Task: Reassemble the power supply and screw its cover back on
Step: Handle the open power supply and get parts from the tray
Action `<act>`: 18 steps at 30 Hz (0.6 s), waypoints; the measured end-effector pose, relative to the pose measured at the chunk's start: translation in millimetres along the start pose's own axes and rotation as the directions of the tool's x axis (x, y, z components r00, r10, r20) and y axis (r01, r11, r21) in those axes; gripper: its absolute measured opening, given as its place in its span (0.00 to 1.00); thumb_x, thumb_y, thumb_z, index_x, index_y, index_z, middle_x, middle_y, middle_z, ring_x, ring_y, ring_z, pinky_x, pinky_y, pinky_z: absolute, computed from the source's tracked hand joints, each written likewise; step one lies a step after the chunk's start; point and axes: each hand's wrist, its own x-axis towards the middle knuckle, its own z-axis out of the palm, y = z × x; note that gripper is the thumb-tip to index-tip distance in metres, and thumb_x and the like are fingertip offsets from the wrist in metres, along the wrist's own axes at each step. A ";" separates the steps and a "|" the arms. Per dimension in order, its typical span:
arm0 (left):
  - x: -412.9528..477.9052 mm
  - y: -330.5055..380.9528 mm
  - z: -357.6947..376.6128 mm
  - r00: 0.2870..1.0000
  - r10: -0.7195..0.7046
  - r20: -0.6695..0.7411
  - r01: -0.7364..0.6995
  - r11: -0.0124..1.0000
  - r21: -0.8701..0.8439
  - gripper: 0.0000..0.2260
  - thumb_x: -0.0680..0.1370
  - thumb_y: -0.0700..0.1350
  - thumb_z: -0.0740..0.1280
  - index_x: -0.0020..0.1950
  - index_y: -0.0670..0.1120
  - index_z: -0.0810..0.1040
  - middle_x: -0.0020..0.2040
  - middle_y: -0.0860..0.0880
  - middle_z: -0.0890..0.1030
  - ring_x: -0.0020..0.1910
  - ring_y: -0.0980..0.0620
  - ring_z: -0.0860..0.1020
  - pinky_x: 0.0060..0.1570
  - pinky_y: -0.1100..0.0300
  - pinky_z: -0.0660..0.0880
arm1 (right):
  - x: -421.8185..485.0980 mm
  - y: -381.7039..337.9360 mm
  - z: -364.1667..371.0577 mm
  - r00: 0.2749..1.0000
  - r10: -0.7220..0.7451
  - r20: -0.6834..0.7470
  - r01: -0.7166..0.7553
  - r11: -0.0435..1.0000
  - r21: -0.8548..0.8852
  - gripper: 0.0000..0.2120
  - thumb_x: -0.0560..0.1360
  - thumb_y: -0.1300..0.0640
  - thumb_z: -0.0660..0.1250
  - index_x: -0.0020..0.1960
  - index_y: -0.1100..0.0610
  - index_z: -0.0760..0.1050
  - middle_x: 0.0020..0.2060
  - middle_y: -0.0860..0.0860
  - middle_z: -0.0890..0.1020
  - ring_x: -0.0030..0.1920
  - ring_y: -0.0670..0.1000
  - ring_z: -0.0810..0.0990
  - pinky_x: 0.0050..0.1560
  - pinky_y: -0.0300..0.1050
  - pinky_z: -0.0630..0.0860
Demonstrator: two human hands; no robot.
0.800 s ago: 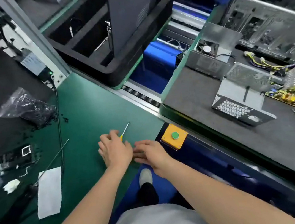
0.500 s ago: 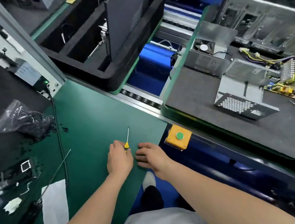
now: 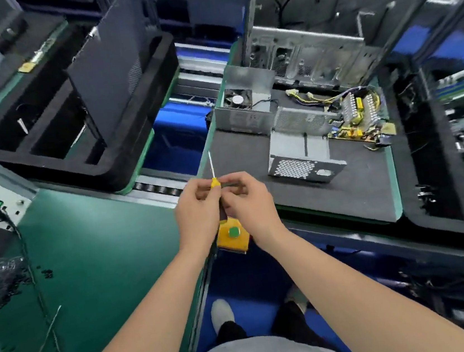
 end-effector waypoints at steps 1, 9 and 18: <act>-1.8 13.5 14.0 0.999 0.034 0.030 -0.034 0.999 -0.008 0.02 0.77 0.48 0.71 0.45 0.53 0.81 0.40 0.58 0.83 0.42 0.62 0.80 0.44 0.57 0.75 | 2.0 -5.9 -17.3 0.999 -0.029 -0.034 0.030 0.999 0.016 0.12 0.72 0.60 0.68 0.50 0.45 0.83 0.43 0.48 0.87 0.45 0.49 0.85 0.48 0.55 0.86; -36.6 102.6 134.1 0.920 0.122 0.372 -0.123 0.992 -0.021 0.10 0.78 0.49 0.65 0.51 0.56 0.86 0.43 0.57 0.86 0.47 0.55 0.83 0.50 0.48 0.83 | 6.7 -22.8 -167.4 0.931 -0.039 -0.364 0.087 0.989 0.116 0.06 0.76 0.56 0.74 0.52 0.49 0.83 0.44 0.53 0.87 0.47 0.58 0.87 0.45 0.62 0.85; -74.0 129.7 232.2 0.836 0.121 0.535 -0.173 0.984 0.047 0.13 0.79 0.43 0.60 0.50 0.60 0.80 0.48 0.50 0.85 0.46 0.49 0.84 0.49 0.43 0.83 | 9.4 1.9 -275.8 0.880 0.057 -0.471 0.023 0.986 0.163 0.10 0.71 0.53 0.75 0.52 0.50 0.83 0.45 0.53 0.88 0.49 0.57 0.87 0.53 0.66 0.83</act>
